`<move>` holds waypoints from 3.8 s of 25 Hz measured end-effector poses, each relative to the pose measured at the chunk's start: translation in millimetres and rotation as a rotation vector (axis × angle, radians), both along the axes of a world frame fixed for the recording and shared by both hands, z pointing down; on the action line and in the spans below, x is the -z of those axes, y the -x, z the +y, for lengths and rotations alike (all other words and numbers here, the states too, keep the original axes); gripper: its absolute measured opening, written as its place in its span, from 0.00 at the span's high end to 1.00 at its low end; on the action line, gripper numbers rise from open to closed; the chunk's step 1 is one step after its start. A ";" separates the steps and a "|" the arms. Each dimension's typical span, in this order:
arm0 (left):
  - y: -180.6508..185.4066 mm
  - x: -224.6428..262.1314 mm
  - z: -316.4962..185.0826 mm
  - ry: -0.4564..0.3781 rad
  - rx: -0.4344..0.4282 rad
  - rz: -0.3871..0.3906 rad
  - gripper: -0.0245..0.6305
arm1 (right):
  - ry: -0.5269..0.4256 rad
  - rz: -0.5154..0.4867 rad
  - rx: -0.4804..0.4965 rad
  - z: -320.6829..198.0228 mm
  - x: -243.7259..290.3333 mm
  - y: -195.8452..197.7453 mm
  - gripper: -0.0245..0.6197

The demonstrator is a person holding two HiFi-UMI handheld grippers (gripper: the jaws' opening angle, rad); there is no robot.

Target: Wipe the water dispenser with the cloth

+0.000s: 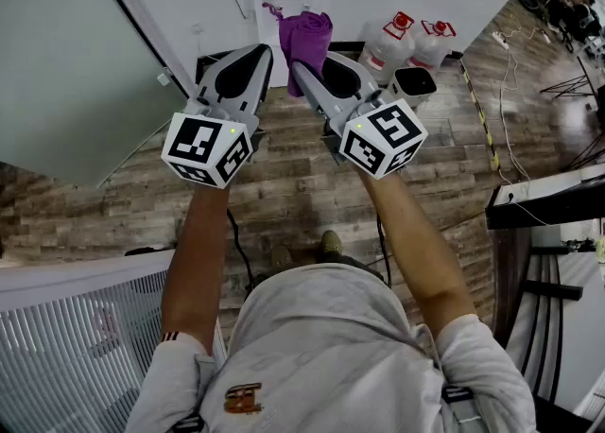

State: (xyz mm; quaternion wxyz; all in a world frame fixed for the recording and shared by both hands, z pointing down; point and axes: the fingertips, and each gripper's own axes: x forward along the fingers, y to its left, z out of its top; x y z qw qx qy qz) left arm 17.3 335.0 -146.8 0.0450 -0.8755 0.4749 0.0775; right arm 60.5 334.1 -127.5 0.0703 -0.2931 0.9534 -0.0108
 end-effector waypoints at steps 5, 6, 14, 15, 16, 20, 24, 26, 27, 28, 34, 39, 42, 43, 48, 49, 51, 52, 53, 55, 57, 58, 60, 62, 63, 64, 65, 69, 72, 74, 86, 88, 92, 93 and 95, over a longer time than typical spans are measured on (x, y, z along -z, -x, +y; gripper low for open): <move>2.0 0.4 -1.7 -0.004 0.002 0.003 0.96 | -0.005 0.004 0.000 -0.1 -0.4 1.0 0.82; 3.2 -0.8 -2.1 -0.004 0.004 0.008 0.96 | -0.003 0.001 0.000 0.0 -1.4 1.3 0.81; 26.8 -12.6 -3.6 0.011 0.002 0.015 0.96 | 0.007 -0.009 -0.023 -0.2 -7.4 21.5 0.81; 31.9 -14.0 -3.1 0.013 0.002 0.015 0.96 | 0.009 -0.010 -0.027 -0.1 -8.1 25.9 0.81; 37.2 -15.0 -2.5 0.014 0.001 0.015 0.96 | 0.010 -0.010 -0.033 0.2 -8.8 30.2 0.81; 56.5 -18.1 -1.3 0.004 0.000 0.007 0.96 | 0.007 -0.003 -0.061 0.4 -12.8 46.7 0.81; 72.7 -21.6 -10.4 0.006 0.006 0.017 0.96 | 0.001 0.020 -0.080 -5.9 -19.3 61.2 0.81; 79.4 -23.5 -18.0 0.009 0.007 0.022 0.96 | 0.003 0.032 -0.086 -13.5 -23.3 67.2 0.81; 82.4 -24.5 -22.3 0.010 0.008 0.022 0.96 | 0.006 0.034 -0.089 -18.2 -25.3 69.3 0.81; 85.3 -25.8 -26.9 0.010 0.010 0.023 0.96 | 0.010 0.036 -0.094 -23.3 -27.6 70.8 0.81; 97.0 -38.2 -64.0 -0.002 0.029 0.023 0.96 | 0.009 0.065 -0.142 -69.3 -48.6 73.4 0.81; 103.3 -48.3 -117.3 0.001 0.053 0.011 0.96 | -0.009 0.078 -0.150 -123.6 -59.3 79.5 0.81; 103.8 -54.1 -159.6 0.001 0.068 0.001 0.96 | -0.017 0.073 -0.146 -162.8 -63.9 81.1 0.81; 103.3 -56.2 -174.5 0.002 0.074 -0.002 0.96 | -0.019 0.073 -0.142 -176.6 -66.0 81.1 0.81; 99.4 -71.6 -248.9 0.016 0.116 -0.016 0.96 | -0.028 0.092 -0.130 -247.4 -80.4 77.7 0.81; 100.0 -75.6 -262.7 0.024 0.130 -0.019 0.96 | -0.029 0.096 -0.128 -260.9 -84.0 77.4 0.81; 103.0 -85.0 -286.7 0.045 0.166 -0.020 0.96 | -0.026 0.106 -0.123 -284.7 -92.9 77.3 0.81; 104.8 -89.5 -296.8 0.055 0.185 -0.020 0.96 | -0.020 0.110 -0.119 -295.3 -98.3 77.6 0.81; 106.5 -93.6 -306.0 0.065 0.203 -0.021 0.96 | -0.012 0.113 -0.116 -305.4 -104.2 78.1 0.81; 109.5 -100.5 -322.3 0.084 0.230 -0.024 0.96 | 0.010 0.114 -0.114 -324.5 -116.1 79.7 0.81; 112.9 -106.8 -336.6 0.101 0.249 -0.024 0.96 | 0.033 0.112 -0.112 -340.5 -127.4 82.1 0.81; 114.9 -110.1 -343.5 0.108 0.256 -0.023 0.96 | 0.040 0.114 -0.112 -347.3 -132.8 83.7 0.81; 118.3 -118.4 -357.1 0.121 0.266 -0.021 0.96 | 0.052 0.117 -0.115 -359.8 -142.8 86.5 0.81; 119.5 -128.6 -369.2 0.137 0.267 -0.027 0.96 | 0.065 0.117 -0.122 -371.0 -151.4 88.1 0.81; 119.7 -133.5 -375.1 0.145 0.266 -0.031 0.96 | 0.070 0.117 -0.125 -376.4 -154.8 88.7 0.81; 120.2 -138.1 -381.5 0.153 0.266 -0.033 0.96 | 0.073 0.118 -0.128 -382.2 -157.5 89.4 0.81; 121.1 -142.3 -388.3 0.161 0.267 -0.033 0.96 | 0.074 0.121 -0.131 -388.5 -159.9 90.3 0.81; 124.1 -158.9 -416.7 0.188 0.260 -0.040 0.96 | 0.067 0.151 -0.146 -416.9 -169.8 97.5 0.81; 129.0 -171.0 -435.4 0.206 0.247 -0.049 0.96 | 0.065 0.171 -0.165 -436.1 -178.7 107.2 0.81; 134.4 -176.9 -443.0 0.213 0.240 -0.051 0.96 | 0.064 0.181 -0.176 -444.2 -185.4 116.0 0.81; 186.9 -231.2 -493.5 0.259 0.147 -0.040 0.96 | 0.127 0.237 -0.296 -503.6 -254.2 170.7 0.81; 192.3 -240.4 -501.3 0.265 0.133 -0.042 0.96 | 0.126 0.248 -0.318 -514.0 -263.7 176.1 0.81; 191.8 -255.1 -519.0 0.278 0.099 -0.033 0.96 | 0.132 0.265 -0.357 -534.5 -278.7 181.1 0.81; 190.8 -258.6 -522.7 0.284 0.090 -0.031 0.96 | 0.131 0.268 -0.365 -538.3 -280.8 182.5 0.81; 188.0 -264.0 -528.4 0.295 0.073 -0.028 0.96 | 0.131 0.271 -0.377 -544.7 -283.3 185.3 0.81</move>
